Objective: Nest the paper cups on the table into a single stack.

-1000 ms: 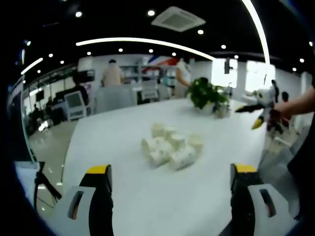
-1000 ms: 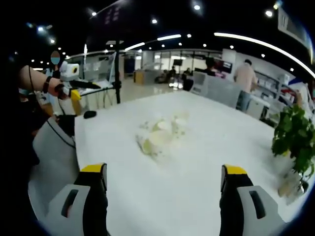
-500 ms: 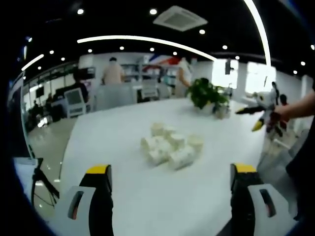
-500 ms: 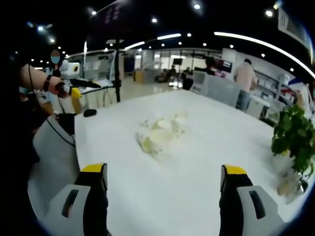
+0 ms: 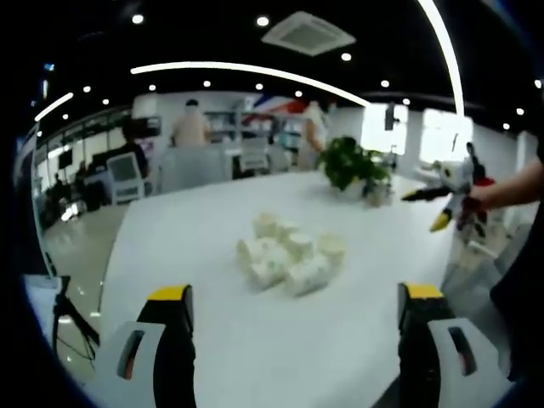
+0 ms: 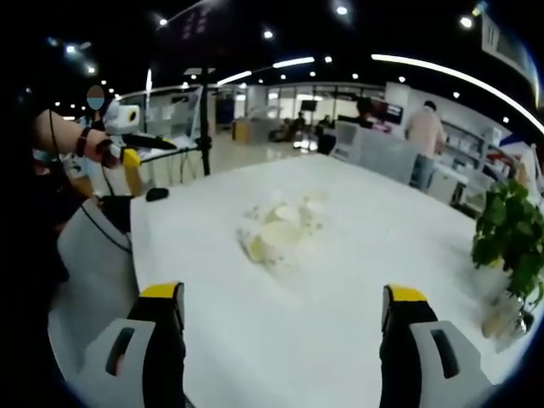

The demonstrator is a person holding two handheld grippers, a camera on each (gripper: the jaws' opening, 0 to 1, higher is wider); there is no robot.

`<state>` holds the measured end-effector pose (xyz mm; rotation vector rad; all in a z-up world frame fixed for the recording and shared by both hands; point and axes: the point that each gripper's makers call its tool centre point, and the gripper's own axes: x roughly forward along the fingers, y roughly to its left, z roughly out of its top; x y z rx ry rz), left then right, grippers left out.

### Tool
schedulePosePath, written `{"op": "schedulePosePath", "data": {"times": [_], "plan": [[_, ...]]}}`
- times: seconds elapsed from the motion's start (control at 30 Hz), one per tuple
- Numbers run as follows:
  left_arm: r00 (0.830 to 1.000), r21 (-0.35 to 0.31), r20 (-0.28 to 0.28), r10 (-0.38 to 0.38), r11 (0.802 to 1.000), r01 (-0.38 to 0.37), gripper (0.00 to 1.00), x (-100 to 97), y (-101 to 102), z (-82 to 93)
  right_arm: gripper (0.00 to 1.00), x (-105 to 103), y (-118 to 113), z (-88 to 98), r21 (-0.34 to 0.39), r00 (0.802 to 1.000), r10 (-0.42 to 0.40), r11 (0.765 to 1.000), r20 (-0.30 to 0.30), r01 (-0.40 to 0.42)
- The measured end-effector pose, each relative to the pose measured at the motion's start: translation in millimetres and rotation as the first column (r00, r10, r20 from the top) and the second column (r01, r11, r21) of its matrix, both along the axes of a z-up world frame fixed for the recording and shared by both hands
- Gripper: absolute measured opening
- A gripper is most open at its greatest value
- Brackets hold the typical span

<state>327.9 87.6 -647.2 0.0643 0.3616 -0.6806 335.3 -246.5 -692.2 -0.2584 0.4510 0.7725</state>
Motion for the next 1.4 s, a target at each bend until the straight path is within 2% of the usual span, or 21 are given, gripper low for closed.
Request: {"op": "schedulePosePath", "data": {"times": [0.73, 0.83, 0.9, 0.93, 1.4], "plan": [[1.000, 0.021, -0.031, 0.001, 1.000, 0.000, 0.99, -2.2, 4, -12.3, 0.95, 0, 2, -4.7, -0.002, 1.000, 0.003, 1.000, -0.016, -0.003], [1.000, 0.014, -0.031, 0.000, 1.000, 0.000, 0.99, -3.0, 3, -13.4, 0.95, 1, 3, -4.5, 0.003, 1.000, 0.008, 1.000, -0.015, -0.008], [0.999, -0.013, -0.048, 0.005, 1.000, -0.005, 0.99, -3.5, 2, -13.1, 0.95, 2, 5, -5.2, -0.002, 1.000, 0.013, 1.000, -0.014, -0.014], [0.999, -0.013, -0.035, 0.008, 1.000, -0.008, 0.99, -2.0, 2, -11.5, 0.95, 2, 5, -5.4, -0.008, 1.000, 0.016, 1.000, -0.015, -0.017], [0.999, 0.007, -0.051, 0.003, 1.000, -0.003, 0.99, -2.0, 4, -20.6, 0.95, 20, 11, 7.6, -0.007, 0.999, 0.031, 0.999, 0.015, -0.031]]}}
